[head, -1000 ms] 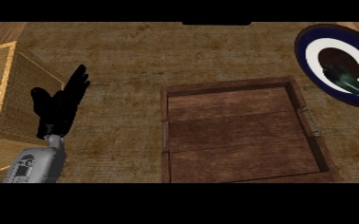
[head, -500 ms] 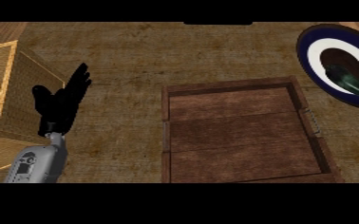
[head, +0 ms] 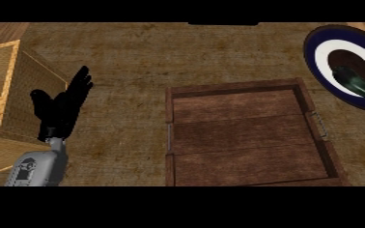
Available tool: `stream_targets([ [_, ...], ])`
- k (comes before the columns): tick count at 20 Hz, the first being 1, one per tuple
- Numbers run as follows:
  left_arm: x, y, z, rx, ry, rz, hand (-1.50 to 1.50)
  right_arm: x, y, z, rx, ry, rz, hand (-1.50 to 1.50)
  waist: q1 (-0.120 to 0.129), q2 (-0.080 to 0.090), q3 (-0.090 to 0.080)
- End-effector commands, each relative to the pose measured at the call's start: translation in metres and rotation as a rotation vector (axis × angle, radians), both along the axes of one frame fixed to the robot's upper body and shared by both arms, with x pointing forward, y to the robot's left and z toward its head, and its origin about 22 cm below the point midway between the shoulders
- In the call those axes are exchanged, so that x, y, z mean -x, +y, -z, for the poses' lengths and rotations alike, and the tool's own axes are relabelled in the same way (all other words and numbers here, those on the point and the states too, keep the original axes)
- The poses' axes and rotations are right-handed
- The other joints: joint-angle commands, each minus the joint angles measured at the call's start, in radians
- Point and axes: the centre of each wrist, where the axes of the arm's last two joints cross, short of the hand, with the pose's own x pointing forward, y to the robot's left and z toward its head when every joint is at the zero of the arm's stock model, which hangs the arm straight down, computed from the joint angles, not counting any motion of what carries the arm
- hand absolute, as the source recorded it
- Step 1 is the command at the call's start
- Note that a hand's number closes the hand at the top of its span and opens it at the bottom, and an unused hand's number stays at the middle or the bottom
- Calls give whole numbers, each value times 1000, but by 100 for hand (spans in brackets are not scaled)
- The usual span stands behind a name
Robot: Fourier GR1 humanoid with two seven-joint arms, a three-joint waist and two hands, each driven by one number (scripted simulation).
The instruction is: Pick the eggplant from the tray and place it in the plate
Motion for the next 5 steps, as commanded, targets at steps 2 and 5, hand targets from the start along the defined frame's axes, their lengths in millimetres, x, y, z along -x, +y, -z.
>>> stream_targets([
  [2, 5, 10, 0, -2, -12, 18, 0, 27, -16, 2, 34, 59, 11, -150, 4, 2, 1],
  [5, 0, -9, 1, -8, -7, 18, 0, 27, -16, 1, 28, 62, 15, -150, 7, 4, 2],
])
